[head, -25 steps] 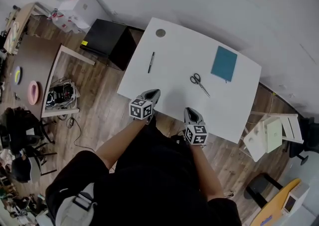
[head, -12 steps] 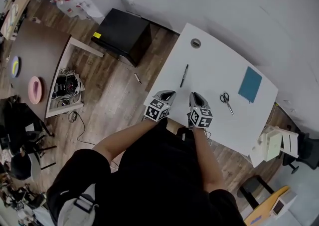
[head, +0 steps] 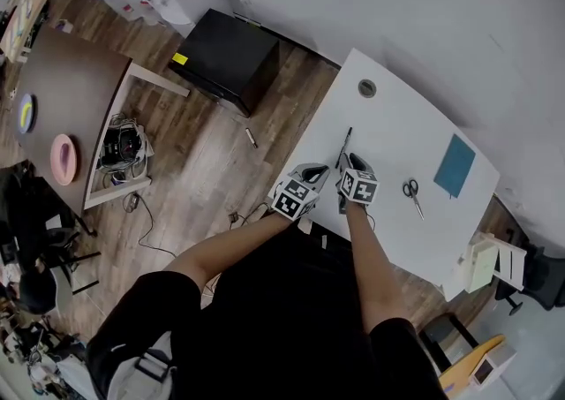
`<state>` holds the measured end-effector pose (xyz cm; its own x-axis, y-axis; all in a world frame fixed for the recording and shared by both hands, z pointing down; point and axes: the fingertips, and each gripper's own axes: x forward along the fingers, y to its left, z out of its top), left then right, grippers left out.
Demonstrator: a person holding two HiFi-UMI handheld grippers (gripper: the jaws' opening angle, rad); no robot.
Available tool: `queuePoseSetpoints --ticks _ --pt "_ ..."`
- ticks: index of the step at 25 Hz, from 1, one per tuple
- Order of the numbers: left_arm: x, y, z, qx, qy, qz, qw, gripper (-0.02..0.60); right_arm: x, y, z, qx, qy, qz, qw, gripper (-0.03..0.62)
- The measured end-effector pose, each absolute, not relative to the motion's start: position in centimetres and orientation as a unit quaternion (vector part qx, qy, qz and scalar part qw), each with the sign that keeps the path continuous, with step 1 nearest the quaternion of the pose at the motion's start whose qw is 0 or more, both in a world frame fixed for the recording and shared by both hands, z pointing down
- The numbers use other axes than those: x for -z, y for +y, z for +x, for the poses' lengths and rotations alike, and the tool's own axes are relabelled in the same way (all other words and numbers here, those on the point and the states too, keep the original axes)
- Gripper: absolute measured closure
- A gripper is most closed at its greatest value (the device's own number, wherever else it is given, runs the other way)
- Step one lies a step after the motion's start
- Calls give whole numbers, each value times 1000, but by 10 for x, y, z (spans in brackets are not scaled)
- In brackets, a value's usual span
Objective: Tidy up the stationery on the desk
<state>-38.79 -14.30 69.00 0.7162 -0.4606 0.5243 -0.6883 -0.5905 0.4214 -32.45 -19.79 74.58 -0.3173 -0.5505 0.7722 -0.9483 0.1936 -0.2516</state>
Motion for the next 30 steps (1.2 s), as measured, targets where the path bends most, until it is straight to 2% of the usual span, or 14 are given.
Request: queuePoseSetpoints --ticks 12,15,25,30 --pt "-709 -156 -403 -183 -339 859 336 566 -783 -223 -330 -365 -681 550 317 502" --pt "-709 -161 -407 -180 -345 856 340 566 -783 -224 -330 -361 -680 552 322 521" --pt "-716 -155 -395 -210 -333 860 325 566 -759 -201 -312 -407 -683 553 249 533" --pt "-708 -143 -361 -230 -339 862 298 566 -734 -173 -283 -413 -691 556 208 534"
